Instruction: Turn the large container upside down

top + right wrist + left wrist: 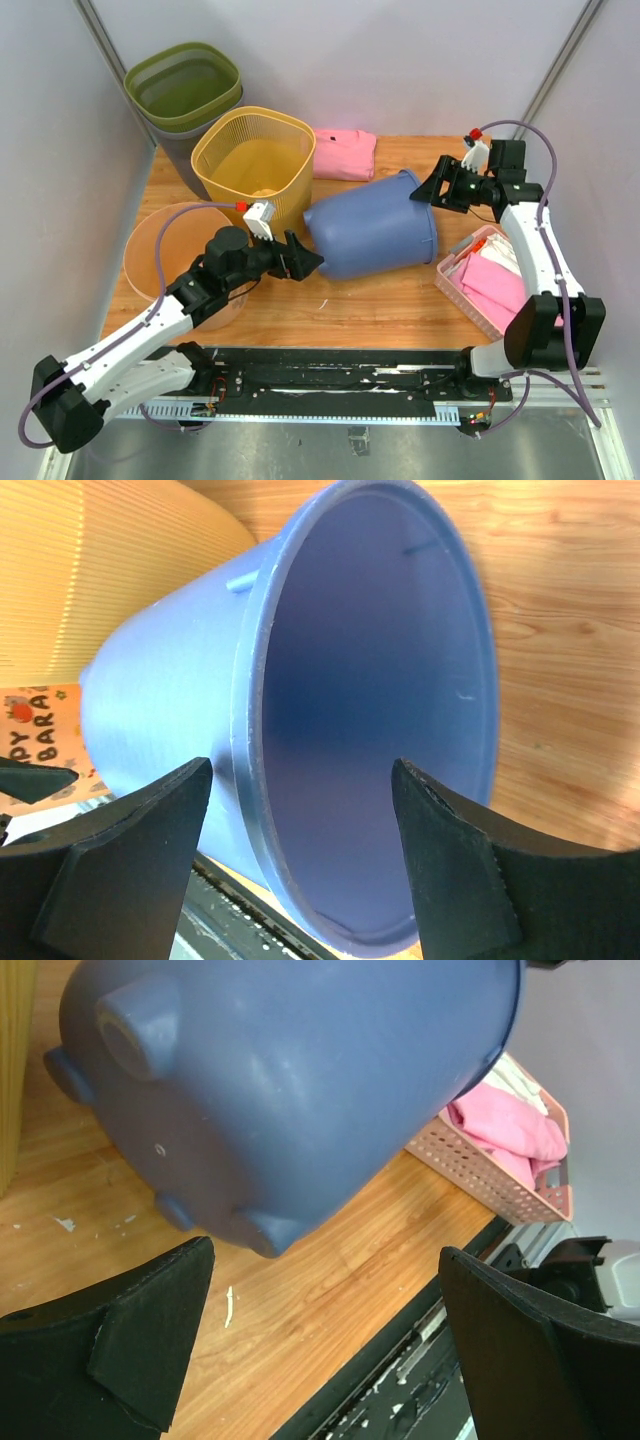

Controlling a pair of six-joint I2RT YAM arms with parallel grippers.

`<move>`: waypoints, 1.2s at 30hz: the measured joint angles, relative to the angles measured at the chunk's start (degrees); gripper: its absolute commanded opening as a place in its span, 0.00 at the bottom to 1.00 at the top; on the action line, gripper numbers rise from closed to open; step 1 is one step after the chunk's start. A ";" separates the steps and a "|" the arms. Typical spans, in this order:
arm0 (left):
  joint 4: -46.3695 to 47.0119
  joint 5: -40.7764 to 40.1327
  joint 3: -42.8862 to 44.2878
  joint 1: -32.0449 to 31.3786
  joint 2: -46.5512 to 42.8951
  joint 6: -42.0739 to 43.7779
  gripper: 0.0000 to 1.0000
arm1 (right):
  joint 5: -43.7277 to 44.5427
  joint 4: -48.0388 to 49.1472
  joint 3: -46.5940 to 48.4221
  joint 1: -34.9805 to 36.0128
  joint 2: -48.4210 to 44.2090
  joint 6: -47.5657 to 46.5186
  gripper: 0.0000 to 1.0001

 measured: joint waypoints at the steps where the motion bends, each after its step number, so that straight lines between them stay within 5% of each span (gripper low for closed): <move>1: 0.59 0.24 -0.68 0.00 0.37 -0.15 0.99 | 0.94 -0.59 0.15 0.04 -0.61 -0.55 0.74; 36: 7.34 -4.24 -2.23 -1.49 3.48 -0.22 0.99 | 19.39 -1.81 -2.40 6.58 -12.52 -8.33 0.66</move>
